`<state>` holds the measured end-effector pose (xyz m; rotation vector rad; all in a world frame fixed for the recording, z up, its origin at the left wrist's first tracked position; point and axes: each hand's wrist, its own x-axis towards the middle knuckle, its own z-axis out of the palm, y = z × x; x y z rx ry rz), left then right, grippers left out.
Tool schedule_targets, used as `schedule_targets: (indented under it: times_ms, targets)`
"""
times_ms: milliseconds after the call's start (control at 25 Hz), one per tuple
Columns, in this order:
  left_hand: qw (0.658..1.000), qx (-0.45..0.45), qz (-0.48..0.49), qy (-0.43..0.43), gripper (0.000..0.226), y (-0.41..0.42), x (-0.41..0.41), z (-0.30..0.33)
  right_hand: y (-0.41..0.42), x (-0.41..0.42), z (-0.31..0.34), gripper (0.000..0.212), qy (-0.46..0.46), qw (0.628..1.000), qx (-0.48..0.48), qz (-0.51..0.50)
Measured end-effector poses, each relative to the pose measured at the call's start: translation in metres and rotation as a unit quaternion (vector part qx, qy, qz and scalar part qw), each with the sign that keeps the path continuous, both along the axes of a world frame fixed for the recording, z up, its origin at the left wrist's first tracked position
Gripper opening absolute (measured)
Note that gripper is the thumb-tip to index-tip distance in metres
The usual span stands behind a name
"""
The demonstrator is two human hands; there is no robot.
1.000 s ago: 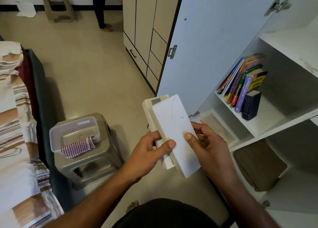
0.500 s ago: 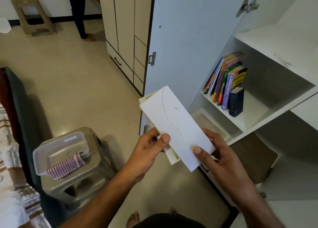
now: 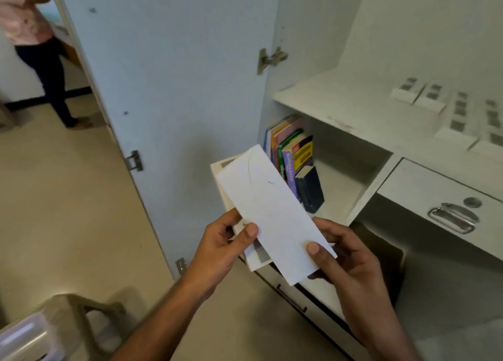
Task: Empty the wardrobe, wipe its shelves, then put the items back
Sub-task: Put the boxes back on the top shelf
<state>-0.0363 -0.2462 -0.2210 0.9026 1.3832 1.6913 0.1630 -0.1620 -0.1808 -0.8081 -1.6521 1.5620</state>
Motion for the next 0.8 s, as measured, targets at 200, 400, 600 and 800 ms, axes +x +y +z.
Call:
schedule_targets:
  times_ms: [200,400,600,800]
  targets:
    - [0.999,-0.005,-0.01,0.032,0.036,0.081,0.021,0.017,0.082,0.045,0.022,0.035,0.031,0.983,0.15,-0.104]
    - [1.0,0.02,0.0,-0.001,0.065,0.147,0.031,0.04,0.166,0.087,0.043,0.041,-0.083,0.878,0.381,-0.279]
    - [0.999,0.032,-0.026,0.013,0.084,0.212,0.024,0.092,0.25,0.096,0.041,0.039,-0.201,0.752,0.499,-0.381]
    - [0.99,-0.012,-0.113,0.089,0.09,0.314,0.009,0.121,0.31,0.07,0.025,0.052,-0.344,0.677,0.515,-0.398]
